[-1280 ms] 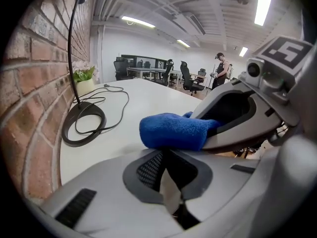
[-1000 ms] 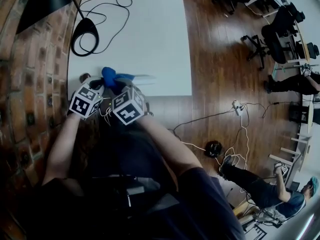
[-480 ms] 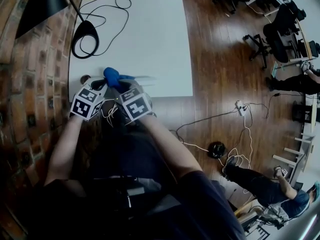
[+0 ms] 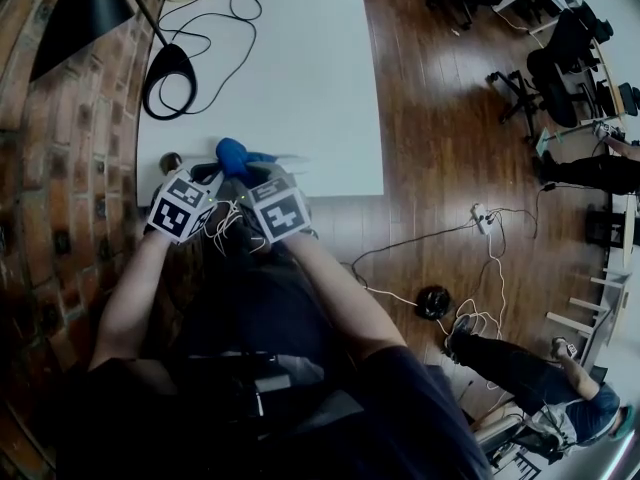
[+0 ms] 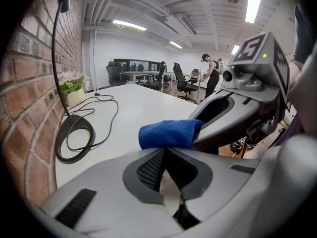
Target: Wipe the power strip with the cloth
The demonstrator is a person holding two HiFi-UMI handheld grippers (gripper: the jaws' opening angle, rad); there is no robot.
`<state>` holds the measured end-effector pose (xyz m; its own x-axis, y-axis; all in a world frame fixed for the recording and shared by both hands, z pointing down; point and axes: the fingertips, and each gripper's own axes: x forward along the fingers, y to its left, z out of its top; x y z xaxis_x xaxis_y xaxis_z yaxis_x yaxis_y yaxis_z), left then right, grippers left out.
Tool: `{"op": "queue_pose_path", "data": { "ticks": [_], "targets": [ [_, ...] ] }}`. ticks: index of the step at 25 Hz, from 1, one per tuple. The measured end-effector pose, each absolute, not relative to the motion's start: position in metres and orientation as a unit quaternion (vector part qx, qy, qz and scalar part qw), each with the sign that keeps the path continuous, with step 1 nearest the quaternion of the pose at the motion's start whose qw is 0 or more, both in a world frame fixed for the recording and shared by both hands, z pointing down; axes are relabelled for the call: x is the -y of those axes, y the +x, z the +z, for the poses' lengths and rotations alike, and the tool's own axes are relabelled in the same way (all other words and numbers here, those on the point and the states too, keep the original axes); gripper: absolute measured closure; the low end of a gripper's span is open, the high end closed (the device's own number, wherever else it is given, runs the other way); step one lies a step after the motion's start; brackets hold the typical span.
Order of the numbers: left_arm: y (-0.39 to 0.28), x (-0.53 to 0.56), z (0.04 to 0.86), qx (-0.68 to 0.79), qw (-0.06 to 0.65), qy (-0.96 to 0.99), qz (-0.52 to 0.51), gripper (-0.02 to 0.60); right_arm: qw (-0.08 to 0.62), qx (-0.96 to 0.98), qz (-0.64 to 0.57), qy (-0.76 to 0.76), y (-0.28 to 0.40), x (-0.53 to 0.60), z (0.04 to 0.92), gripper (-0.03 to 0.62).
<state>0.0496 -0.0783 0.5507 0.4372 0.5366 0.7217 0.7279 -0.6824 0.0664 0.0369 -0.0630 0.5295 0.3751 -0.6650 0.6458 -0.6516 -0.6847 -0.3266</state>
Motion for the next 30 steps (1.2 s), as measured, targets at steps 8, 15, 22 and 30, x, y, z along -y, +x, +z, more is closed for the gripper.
{"op": "queue_pose_path", "data": {
  "ticks": [8, 15, 22, 30],
  "targets": [
    [0.050, 0.074, 0.553, 0.369, 0.112, -0.834, -0.394, 0.580, 0.020, -0.362, -0.395, -0.844, 0.045, 0.028, 0.532, 0.519],
    [0.050, 0.074, 0.553, 0.355, 0.113, -0.838, -0.399, 0.578, -0.005, -0.330, -0.392, -0.859, 0.049, -0.005, 0.534, 0.519],
    [0.051, 0.076, 0.553, 0.350, 0.100, -0.839, -0.405, 0.578, -0.016, -0.308, -0.385, -0.870, 0.052, -0.030, 0.531, 0.518],
    [0.050, 0.074, 0.554, 0.354, 0.100, -0.835, -0.409, 0.578, -0.039, -0.287, -0.374, -0.881, 0.050, -0.049, 0.533, 0.517]
  ]
}}
